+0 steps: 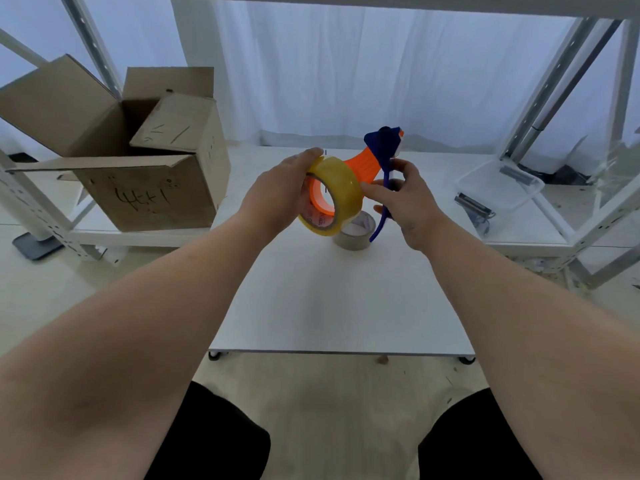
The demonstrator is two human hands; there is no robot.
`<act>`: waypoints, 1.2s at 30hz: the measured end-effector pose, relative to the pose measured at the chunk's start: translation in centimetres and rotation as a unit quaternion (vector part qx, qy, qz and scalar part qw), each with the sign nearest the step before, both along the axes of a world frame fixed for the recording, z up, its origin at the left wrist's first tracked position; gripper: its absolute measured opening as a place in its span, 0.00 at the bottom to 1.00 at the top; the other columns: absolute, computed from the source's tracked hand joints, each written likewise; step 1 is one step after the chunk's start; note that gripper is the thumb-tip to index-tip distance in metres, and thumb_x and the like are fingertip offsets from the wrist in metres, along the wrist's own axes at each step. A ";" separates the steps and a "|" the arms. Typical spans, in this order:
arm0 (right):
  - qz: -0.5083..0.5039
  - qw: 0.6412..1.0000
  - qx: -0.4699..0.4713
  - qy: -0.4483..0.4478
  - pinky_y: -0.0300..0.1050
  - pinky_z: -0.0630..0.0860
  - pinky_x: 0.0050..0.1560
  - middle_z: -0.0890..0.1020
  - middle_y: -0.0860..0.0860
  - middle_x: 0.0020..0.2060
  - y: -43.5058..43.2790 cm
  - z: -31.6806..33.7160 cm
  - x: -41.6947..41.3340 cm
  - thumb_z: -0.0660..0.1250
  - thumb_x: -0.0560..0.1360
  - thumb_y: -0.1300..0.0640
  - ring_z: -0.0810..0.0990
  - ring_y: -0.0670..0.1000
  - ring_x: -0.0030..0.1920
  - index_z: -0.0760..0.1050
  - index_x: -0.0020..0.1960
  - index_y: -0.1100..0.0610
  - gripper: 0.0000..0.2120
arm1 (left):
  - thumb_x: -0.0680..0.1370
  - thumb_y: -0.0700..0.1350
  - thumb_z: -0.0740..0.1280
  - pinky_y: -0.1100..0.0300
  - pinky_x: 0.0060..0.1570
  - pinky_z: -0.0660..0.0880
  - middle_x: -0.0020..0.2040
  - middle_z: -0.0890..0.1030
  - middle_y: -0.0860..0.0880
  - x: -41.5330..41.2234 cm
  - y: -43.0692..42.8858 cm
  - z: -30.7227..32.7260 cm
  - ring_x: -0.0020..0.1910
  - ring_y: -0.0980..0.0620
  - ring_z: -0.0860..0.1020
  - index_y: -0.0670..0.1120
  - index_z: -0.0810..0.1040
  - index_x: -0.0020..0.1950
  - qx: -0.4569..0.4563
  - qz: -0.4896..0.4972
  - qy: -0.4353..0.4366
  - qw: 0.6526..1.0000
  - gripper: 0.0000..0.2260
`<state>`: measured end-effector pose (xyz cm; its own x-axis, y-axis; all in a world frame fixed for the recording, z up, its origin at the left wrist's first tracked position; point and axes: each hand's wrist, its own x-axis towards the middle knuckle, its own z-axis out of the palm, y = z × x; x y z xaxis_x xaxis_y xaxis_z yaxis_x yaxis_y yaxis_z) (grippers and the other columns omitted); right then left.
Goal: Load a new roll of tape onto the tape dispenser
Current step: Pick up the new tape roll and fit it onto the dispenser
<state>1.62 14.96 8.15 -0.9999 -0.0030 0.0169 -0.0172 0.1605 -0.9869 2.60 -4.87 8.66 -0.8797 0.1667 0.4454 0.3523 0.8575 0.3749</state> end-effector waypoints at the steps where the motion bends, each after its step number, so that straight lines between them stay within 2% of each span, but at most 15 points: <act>1: 0.000 1.000 0.000 0.001 0.47 0.77 0.55 0.77 0.56 0.60 -0.1 -0.1 -0.1 0.73 0.71 0.56 0.77 0.56 0.59 0.64 0.64 0.50 0.26 | 0.78 0.43 0.57 0.50 0.56 0.70 0.66 0.74 0.44 0.0 0.0 0.0 0.61 0.41 0.74 0.50 0.64 0.72 0.002 0.005 0.004 1.000 0.21; 6: -0.002 0.999 0.029 0.013 0.49 0.76 0.59 0.76 0.53 0.61 -0.4 -0.2 -0.3 0.70 0.72 0.49 0.76 0.56 0.60 0.63 0.65 0.50 0.26 | 0.78 0.42 0.58 0.56 0.45 0.66 0.57 0.79 0.41 -0.4 0.3 0.2 0.52 0.40 0.77 0.47 0.65 0.70 -0.030 0.026 0.009 0.999 0.20; 12: 0.014 0.998 0.055 0.013 0.42 0.75 0.49 0.76 0.51 0.59 -0.5 -0.4 -0.2 0.70 0.72 0.48 0.77 0.54 0.57 0.63 0.68 0.52 0.28 | 0.78 0.42 0.60 0.56 0.43 0.68 0.55 0.80 0.40 -0.2 0.5 0.3 0.51 0.40 0.78 0.46 0.63 0.71 -0.069 0.050 -0.043 0.995 0.21; 16: 0.042 0.993 0.111 0.026 0.33 0.73 0.40 0.76 0.49 0.54 -0.4 -0.4 0.1 0.71 0.72 0.47 0.77 0.50 0.49 0.64 0.68 0.53 0.29 | 0.78 0.41 0.62 0.57 0.44 0.70 0.54 0.80 0.42 -0.4 0.5 0.2 0.49 0.42 0.78 0.46 0.63 0.72 -0.090 0.077 -0.101 0.988 0.22; 19: 0.057 0.990 0.130 0.022 0.37 0.75 0.43 0.78 0.53 0.55 -0.4 -0.6 0.3 0.70 0.72 0.47 0.78 0.52 0.49 0.64 0.68 0.55 0.29 | 0.79 0.41 0.60 0.57 0.41 0.69 0.50 0.80 0.41 -0.6 -0.2 0.2 0.45 0.44 0.77 0.43 0.65 0.70 -0.082 0.086 -0.131 0.984 0.19; 22: 0.024 0.992 0.123 0.021 0.40 0.75 0.46 0.77 0.55 0.60 -0.5 -0.3 0.4 0.70 0.72 0.48 0.77 0.54 0.54 0.63 0.68 0.55 0.29 | 0.80 0.44 0.57 0.57 0.38 0.67 0.45 0.78 0.42 -0.6 -1.2 0.3 0.39 0.47 0.72 0.41 0.69 0.66 -0.064 0.098 -0.107 0.987 0.15; 27: -0.014 0.993 0.112 0.033 0.44 0.74 0.54 0.75 0.54 0.64 -0.2 -0.2 0.3 0.70 0.72 0.48 0.75 0.56 0.60 0.62 0.69 0.55 0.30 | 0.81 0.45 0.57 0.59 0.38 0.67 0.49 0.80 0.42 -0.3 -1.8 0.3 0.40 0.49 0.73 0.44 0.70 0.66 -0.036 0.048 -0.112 0.992 0.15; 33: -0.025 0.995 0.089 0.022 0.43 0.73 0.50 0.75 0.50 0.60 -0.9 -0.5 0.0 0.69 0.72 0.45 0.77 0.55 0.58 0.62 0.68 0.53 0.30 | 0.80 0.47 0.60 0.60 0.41 0.70 0.56 0.80 0.44 0.4 -1.1 1.1 0.41 0.51 0.74 0.46 0.70 0.67 0.025 0.005 -0.101 0.995 0.16; 36: -0.029 0.996 0.088 0.017 0.46 0.75 0.52 0.76 0.51 0.61 -0.9 -0.7 -0.1 0.68 0.72 0.44 0.77 0.56 0.58 0.62 0.68 0.53 0.29 | 0.79 0.48 0.61 0.60 0.42 0.72 0.59 0.79 0.45 0.7 -0.8 1.5 0.42 0.51 0.75 0.46 0.71 0.66 0.041 -0.002 -0.090 0.995 0.16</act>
